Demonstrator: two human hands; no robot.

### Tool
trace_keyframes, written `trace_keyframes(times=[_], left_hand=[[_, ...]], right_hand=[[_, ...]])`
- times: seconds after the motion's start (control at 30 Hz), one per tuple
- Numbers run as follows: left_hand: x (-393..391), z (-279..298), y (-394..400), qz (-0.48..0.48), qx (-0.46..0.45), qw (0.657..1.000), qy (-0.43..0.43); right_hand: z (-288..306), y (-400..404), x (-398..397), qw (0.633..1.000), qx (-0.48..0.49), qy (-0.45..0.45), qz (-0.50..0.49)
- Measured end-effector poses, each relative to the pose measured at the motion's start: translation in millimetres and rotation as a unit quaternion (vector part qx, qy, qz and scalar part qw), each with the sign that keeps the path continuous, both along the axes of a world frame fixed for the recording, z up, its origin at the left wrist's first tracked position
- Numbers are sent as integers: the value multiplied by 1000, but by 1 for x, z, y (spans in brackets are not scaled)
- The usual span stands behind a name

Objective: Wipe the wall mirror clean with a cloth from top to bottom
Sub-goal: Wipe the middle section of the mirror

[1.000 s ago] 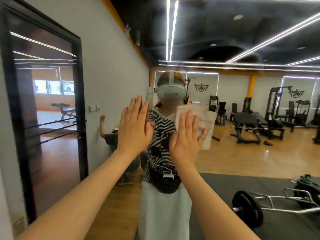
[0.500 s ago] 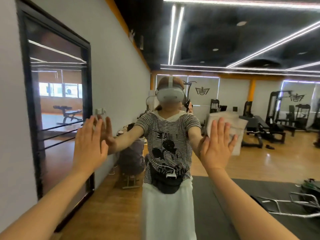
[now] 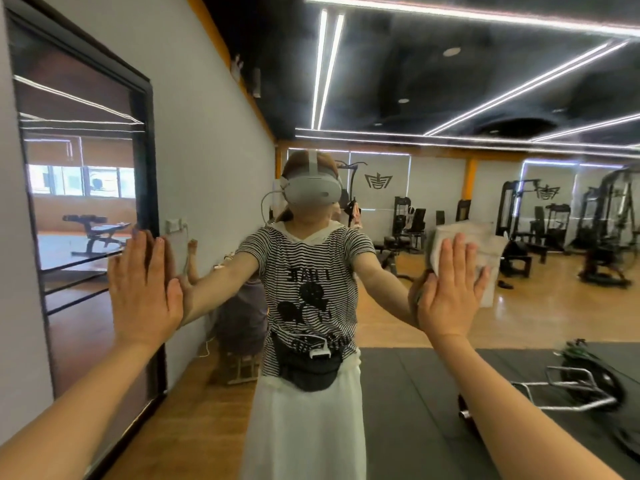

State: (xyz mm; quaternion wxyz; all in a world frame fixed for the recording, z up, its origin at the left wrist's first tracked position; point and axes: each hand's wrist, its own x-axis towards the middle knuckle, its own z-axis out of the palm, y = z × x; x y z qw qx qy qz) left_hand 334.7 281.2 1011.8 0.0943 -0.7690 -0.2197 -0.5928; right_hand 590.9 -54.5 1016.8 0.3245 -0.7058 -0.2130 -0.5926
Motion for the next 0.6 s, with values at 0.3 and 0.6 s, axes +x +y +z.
trace_keyframes(times=[0.3, 0.6], left_hand=[[3, -5, 7, 2, 28, 1000, -12], [6, -5, 13, 15, 31, 999, -2]], right_hand=[[1, 10, -8, 998, 33, 46, 3], [1, 121, -92, 998, -27, 41, 36]])
